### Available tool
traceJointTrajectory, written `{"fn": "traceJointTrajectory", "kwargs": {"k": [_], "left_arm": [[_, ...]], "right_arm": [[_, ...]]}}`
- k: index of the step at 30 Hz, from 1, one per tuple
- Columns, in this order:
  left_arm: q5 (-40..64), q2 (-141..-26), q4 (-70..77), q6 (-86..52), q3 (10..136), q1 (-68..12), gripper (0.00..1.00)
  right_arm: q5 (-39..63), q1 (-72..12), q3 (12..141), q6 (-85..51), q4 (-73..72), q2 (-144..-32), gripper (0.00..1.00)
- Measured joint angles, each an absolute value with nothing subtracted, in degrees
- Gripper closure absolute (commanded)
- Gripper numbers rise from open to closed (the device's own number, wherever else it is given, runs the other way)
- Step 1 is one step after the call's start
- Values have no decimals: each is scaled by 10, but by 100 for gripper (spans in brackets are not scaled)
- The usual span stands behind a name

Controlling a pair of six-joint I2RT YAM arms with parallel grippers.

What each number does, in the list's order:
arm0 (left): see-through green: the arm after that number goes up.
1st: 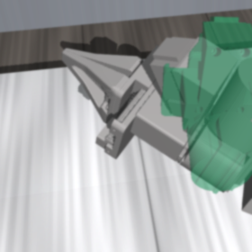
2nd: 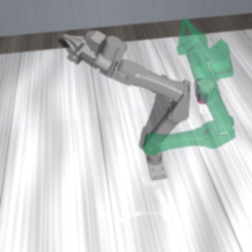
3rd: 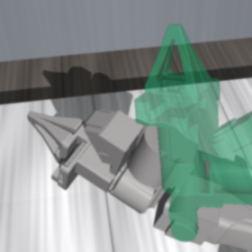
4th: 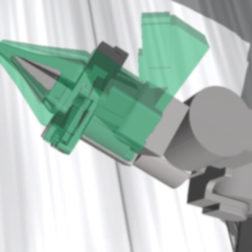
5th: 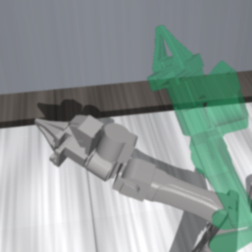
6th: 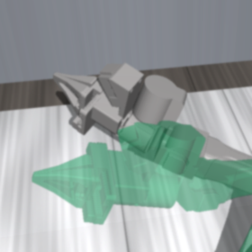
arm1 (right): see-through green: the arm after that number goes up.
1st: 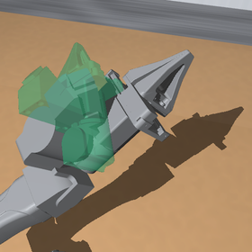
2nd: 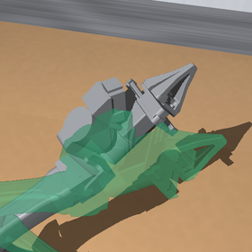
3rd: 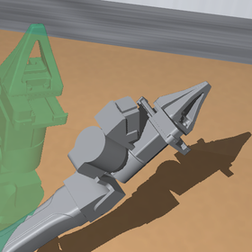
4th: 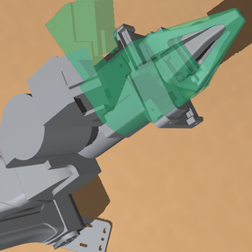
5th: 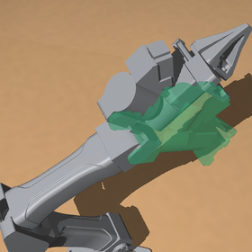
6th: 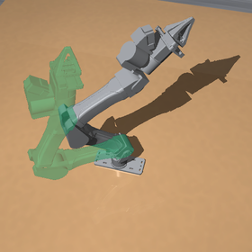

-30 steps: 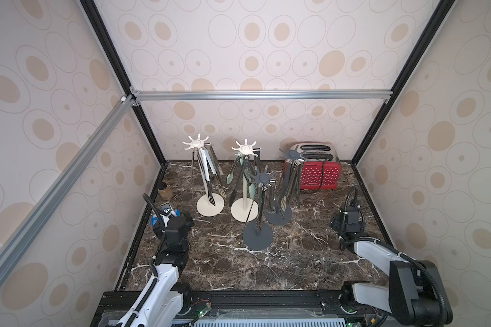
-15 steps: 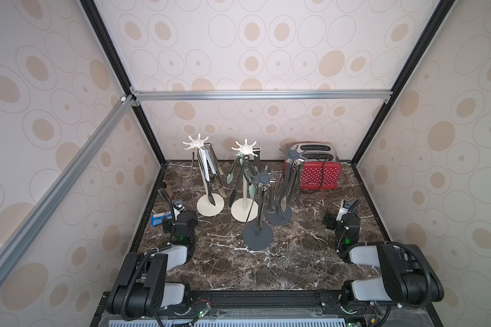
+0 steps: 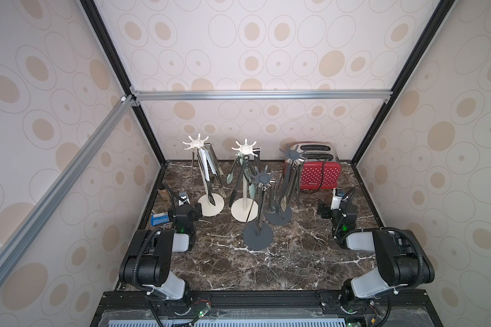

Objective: Hang food tongs on kitchen utensil racks
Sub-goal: Reset both arms

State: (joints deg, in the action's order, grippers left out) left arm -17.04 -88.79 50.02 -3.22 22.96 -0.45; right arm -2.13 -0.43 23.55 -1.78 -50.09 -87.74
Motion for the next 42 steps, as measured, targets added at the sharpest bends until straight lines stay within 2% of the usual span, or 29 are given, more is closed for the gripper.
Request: {"fn": "traceJointTrajectory", "kwargs": {"k": [2,42], "left_arm": [[-164,-888,498,-32,230,-3,1],[-146,-888,484,-32,230,-1,1]], "right_arm": [[-20,-4,236,-16,-483,-878,0],[-21,-10,236,-9,-454,-879,0]]}}
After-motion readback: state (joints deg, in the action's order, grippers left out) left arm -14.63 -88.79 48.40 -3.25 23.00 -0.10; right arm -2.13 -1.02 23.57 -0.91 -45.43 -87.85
